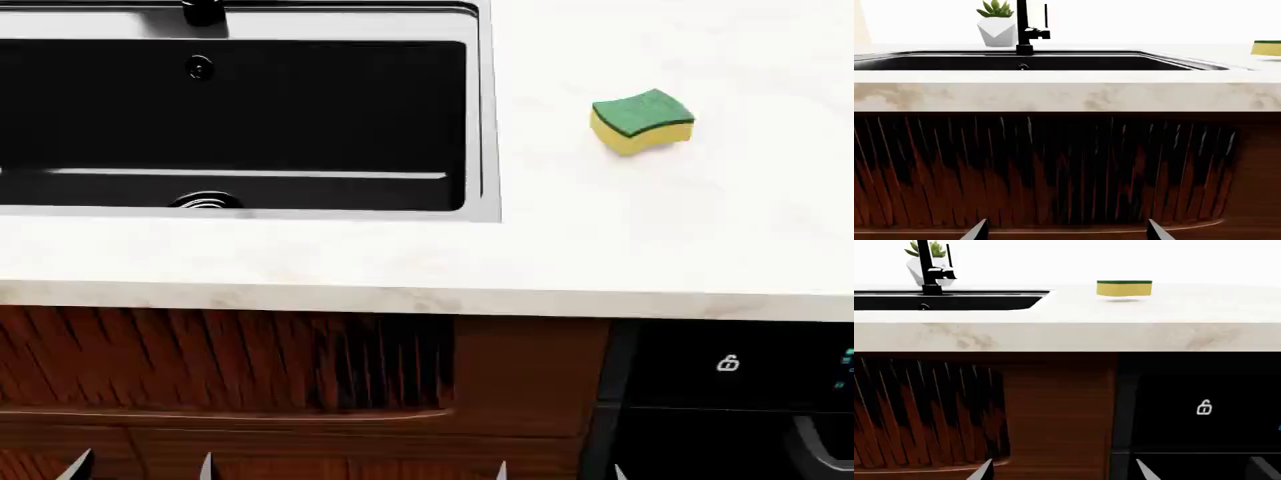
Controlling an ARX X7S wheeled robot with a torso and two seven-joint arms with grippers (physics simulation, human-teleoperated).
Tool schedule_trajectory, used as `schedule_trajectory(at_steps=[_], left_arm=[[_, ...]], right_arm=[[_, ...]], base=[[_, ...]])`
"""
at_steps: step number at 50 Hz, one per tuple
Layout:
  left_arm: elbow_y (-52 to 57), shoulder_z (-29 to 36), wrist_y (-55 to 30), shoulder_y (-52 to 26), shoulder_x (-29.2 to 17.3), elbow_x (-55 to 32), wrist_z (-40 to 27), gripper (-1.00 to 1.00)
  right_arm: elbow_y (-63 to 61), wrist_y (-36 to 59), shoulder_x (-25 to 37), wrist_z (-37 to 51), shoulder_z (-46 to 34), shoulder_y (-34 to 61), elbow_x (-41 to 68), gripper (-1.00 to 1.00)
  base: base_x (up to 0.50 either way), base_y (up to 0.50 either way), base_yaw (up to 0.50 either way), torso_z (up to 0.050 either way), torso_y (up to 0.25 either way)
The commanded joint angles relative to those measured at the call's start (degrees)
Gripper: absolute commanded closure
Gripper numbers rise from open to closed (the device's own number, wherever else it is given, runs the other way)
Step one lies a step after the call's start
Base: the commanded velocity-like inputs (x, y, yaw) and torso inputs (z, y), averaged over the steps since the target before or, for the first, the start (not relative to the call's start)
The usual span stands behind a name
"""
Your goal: Pick the pan and sponge and place them into the sink. Then turn on the water.
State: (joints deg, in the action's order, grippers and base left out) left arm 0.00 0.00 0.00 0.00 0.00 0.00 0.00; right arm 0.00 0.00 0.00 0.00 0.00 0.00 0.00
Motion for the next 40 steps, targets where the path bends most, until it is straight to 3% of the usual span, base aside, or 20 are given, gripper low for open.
schedule_trajectory(at_steps=[1, 30, 40], left_arm=[[0.0, 1.2, -0.2, -0.1, -0.9, -0.5, -1.2, -1.0], [0.3, 4.4, 0.2, 0.3, -4.5, -3.5, -5.3, -1.0], [0.6, 5.2, 0.8, 0.2, -4.7, -3.8, -6.6, -1.0]], right_arm=[[0.0, 0.2, 0.9, 1.1, -1.4, 0.1, 0.4, -1.0], [0.3, -0.1, 4.3, 4.9, -5.6, 0.3, 3.3, -1.0], [0.6, 0.5, 4.7, 5.7, -6.1, 0.6, 4.5, -1.0]], base=[[0.0, 0.0, 0.0, 0.0, 0.0], [0.0, 0.0, 0.0, 0.0, 0.0], [0.0, 0.0, 0.0, 0.048, 0.0]])
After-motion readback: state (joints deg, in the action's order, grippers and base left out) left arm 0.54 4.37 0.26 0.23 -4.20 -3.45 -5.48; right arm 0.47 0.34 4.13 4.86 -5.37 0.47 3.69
